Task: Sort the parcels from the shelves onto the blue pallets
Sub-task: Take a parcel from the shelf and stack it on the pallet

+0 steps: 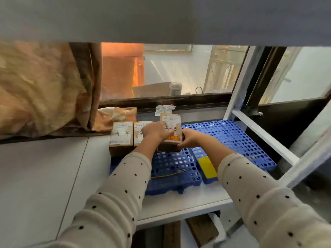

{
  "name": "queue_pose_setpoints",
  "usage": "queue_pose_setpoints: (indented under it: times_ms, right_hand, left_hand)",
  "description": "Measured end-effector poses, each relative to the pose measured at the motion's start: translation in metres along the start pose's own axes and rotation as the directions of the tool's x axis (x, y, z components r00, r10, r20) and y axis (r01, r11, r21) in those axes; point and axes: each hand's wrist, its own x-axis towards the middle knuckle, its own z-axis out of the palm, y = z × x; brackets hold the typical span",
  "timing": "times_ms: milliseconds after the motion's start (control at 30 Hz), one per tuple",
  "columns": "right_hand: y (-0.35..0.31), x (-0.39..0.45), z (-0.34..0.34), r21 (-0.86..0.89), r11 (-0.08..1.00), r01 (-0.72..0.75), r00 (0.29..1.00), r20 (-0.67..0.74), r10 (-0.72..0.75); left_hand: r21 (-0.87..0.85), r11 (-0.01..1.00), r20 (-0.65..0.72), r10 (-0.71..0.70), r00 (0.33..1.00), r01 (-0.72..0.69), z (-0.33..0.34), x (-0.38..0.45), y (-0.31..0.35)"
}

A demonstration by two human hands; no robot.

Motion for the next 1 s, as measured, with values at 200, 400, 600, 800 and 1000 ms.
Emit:
queue_pose_setpoints:
  times_ms: [200, 400, 600, 800, 1000]
  right_hand:
    - [0.01, 0.024, -0.001, -0.047, 0.999, -0.025, 0.998, 0.064, 0.028]
    - [0.015, 0.039, 0.007, -0.066, 0.997, -0.047, 0.994, 0.092, 0.053]
    - [0.014, 0.043, 0.0, -0.011, 1.0, -0.025, 0.995, 0.093, 0.026]
    - [0.011, 0.052, -0.008, 0.078, 0.996, 0.045, 0.994, 0.094, -0.052]
    - [0.011, 0.059, -0.006, 0.074, 0.992, 0.099, 0.991, 0.084, -0.106]
  left_hand:
    - [0.113, 0.993, 0.049, 0.025, 0.998, -0.03, 0.008, 0.022, 0.004]
    - [0.175, 0.984, 0.061, 0.005, 0.998, -0.016, 0.022, 0.033, -0.001]
    - [0.127, 0.992, -0.155, 0.011, 0.988, 0.009, 0.013, 0.037, -0.016]
    - [-0.009, 0.942, -0.105, -0.336, 0.936, 0.337, 0.015, 0.035, -0.065]
    - [-0.116, 0.863, 0.09, -0.483, 0.871, 0.491, 0.029, 0.032, -0.082]
